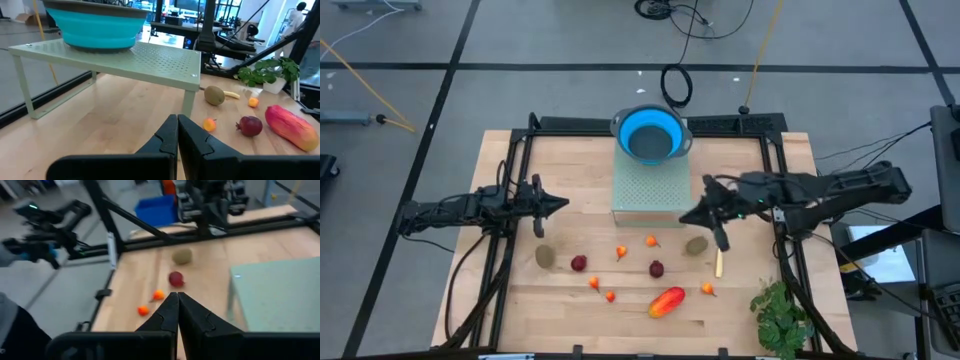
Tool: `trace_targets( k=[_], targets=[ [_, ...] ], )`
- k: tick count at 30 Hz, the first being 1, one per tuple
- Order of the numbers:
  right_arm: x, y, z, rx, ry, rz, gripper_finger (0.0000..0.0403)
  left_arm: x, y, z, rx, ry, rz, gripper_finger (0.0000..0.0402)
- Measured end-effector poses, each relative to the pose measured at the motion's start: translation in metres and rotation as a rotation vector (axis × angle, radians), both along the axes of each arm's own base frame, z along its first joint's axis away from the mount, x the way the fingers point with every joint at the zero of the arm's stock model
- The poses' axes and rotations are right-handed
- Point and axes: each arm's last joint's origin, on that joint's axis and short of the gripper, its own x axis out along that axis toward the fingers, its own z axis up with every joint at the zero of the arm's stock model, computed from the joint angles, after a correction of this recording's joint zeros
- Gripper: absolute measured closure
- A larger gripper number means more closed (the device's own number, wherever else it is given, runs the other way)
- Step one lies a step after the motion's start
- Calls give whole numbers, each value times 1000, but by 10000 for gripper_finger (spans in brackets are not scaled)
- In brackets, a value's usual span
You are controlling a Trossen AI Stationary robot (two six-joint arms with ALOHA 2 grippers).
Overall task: Pick & Place Fruit
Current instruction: Put the mango into the blue strainer bowl on the shelf
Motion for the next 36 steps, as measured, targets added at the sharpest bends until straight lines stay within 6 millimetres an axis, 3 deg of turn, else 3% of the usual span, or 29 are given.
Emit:
trace_targets(
  k=[7, 15, 24, 36],
  targets=[
    [-30, 16, -21, 24, -134, 98, 403, 0, 0, 0, -15, -2, 6, 392],
    [-47, 23, -43, 22, -138, 157, 403, 0, 0, 1, -95, -23, 13, 392],
    [-44, 23, -75, 15, -84, 157, 400, 0, 0, 1, -102, -25, 13, 392],
    [-28, 41, -92, -121, -19, 248, 402, 0, 0, 0, -105, -21, 14, 392]
  ],
)
